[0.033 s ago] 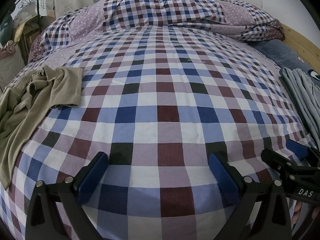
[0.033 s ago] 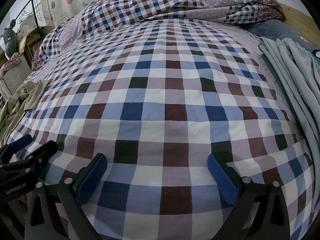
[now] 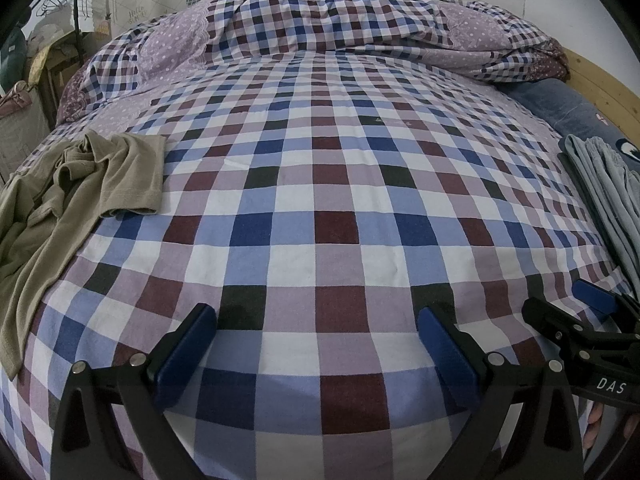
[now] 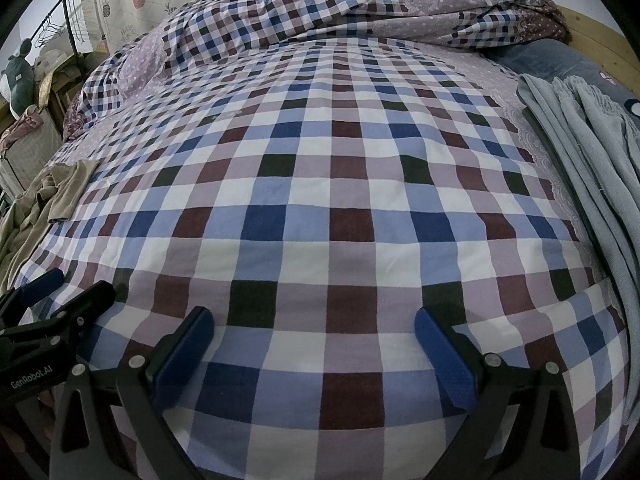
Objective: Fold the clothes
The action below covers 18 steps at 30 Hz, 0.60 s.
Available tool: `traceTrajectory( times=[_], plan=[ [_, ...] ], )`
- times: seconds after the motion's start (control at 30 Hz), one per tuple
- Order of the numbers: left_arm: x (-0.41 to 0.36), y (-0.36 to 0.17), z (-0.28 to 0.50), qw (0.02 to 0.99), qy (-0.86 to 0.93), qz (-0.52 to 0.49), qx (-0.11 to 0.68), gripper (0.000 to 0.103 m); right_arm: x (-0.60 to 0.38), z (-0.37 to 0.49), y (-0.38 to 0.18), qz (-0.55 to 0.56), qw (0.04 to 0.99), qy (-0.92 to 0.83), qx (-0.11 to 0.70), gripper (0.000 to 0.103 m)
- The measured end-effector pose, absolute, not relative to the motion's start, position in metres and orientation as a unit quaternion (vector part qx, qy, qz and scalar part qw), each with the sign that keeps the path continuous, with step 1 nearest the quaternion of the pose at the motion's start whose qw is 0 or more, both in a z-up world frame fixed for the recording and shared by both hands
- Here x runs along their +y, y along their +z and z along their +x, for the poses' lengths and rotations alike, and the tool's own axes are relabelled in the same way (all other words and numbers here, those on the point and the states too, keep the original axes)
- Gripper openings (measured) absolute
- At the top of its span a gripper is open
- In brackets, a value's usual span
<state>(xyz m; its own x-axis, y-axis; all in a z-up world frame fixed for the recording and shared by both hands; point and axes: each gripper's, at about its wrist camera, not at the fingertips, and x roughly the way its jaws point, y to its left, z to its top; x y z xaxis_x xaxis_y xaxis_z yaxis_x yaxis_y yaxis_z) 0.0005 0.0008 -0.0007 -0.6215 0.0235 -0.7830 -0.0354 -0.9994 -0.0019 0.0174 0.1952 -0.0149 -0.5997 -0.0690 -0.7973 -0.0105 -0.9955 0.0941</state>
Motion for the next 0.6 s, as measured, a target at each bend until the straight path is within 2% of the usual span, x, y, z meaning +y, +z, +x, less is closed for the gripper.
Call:
traceTrajectory(
  times=[0.6],
  plan=[
    [0.0024, -0.0036, 0.0028, 0.017, 0.901, -0.434, 0.008, 0.102, 0.1895, 0.0149, -0.0143, 0.447, 0.016, -0.893, -0.044, 0.103]
  ],
)
